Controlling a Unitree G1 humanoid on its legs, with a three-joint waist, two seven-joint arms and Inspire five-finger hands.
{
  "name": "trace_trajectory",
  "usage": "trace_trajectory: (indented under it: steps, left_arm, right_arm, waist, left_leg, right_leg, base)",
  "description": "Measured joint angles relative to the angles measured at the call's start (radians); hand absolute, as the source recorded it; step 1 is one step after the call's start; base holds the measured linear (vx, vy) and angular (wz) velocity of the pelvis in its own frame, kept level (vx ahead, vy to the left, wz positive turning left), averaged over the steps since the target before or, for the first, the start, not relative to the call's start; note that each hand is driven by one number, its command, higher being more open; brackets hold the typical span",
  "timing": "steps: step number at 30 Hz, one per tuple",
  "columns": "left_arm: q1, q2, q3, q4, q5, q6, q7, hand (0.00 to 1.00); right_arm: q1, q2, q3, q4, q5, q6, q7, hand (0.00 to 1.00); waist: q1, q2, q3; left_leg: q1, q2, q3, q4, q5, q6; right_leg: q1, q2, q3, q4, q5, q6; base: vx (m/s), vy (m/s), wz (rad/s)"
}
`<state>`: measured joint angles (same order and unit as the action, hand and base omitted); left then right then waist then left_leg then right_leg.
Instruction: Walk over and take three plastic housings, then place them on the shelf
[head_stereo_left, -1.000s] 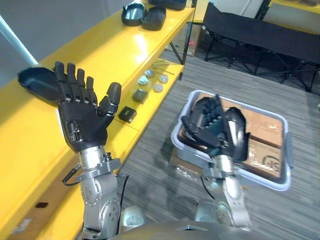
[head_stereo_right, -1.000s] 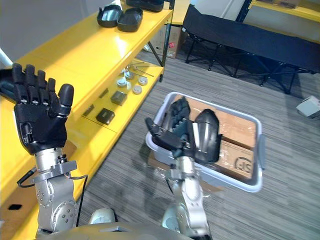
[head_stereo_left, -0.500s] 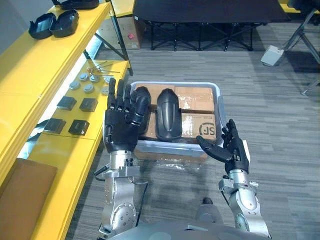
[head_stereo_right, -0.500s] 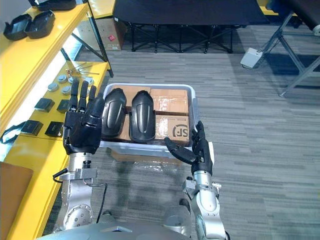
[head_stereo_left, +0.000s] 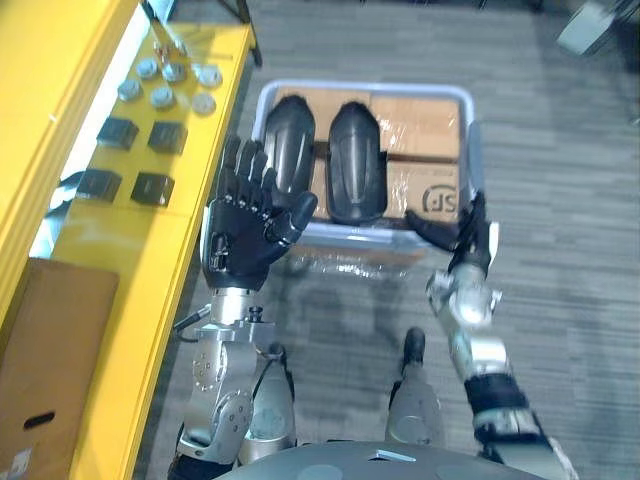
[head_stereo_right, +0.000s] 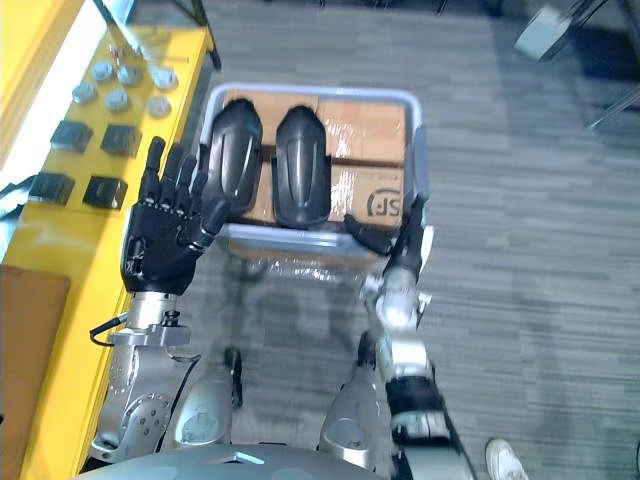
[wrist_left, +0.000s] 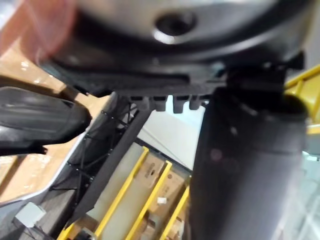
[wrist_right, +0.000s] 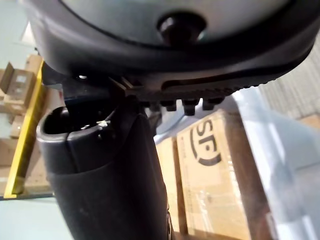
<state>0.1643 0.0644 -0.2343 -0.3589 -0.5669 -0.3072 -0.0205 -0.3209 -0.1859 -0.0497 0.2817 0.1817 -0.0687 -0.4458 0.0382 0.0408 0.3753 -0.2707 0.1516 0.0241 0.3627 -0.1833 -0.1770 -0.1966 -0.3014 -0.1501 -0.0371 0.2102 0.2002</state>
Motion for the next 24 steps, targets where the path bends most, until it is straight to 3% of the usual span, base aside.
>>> trace_trajectory:
  steps: [5,9,14,17,24]
  left_arm:
    - [-0.017,-0.024,-0.049,0.063,0.035,0.030,-0.001,1.00]
    - [-0.075,0.002,-0.043,0.236,0.216,0.037,0.104,1.00]
    - [-0.071,0.015,-0.023,0.376,0.263,0.069,0.192,1.00]
    - [-0.055,0.015,-0.020,0.400,0.263,0.069,0.197,1.00]
    - [-0.039,0.011,-0.031,0.430,0.241,0.054,0.169,1.00]
  right_arm:
    - [-0.152,-0.099,-0.023,0.096,-0.011,0.024,0.000,1.00]
    - [-0.240,-0.151,-0.017,0.192,-0.009,0.042,0.053,1.00]
    - [-0.360,-0.229,0.002,0.290,-0.009,0.045,0.111,1.00]
    - [-0.410,-0.285,0.034,0.328,-0.011,0.062,0.142,1.00]
    - [-0.505,-0.307,0.102,0.417,-0.019,0.099,0.192,1.00]
  waist:
    - [0.017,0.010,0.021]
    - [0.046,-0.002,0.043]
    - [0.076,0.005,0.094]
    - [0.097,0.025,0.114]
    - [0.111,0.027,0.114]
  left_leg:
    - [-0.019,0.004,-0.033,-0.021,0.017,-0.007]
    - [-0.038,0.003,-0.041,-0.013,0.016,-0.008]
    - [-0.074,0.001,-0.071,0.012,0.016,-0.009]
    - [-0.076,0.001,-0.080,0.020,0.016,-0.008]
    - [-0.104,0.000,-0.092,0.037,0.020,-0.007]
  right_leg:
    - [-0.011,0.011,-0.016,0.000,0.002,-0.002]
    - [-0.023,0.011,-0.021,0.002,0.002,-0.002]
    - [-0.040,0.011,-0.042,0.023,0.000,-0.004]
    - [-0.047,0.009,-0.050,0.054,-0.004,-0.008]
    - [-0.060,0.007,-0.067,0.059,-0.005,-0.008]
  base:
    - [0.03,-0.023,0.12]
    - [0.01,0.007,0.05]
    - [-0.02,0.008,0.11]
    - [-0.03,0.011,0.08]
    - [-0.01,0.002,0.03]
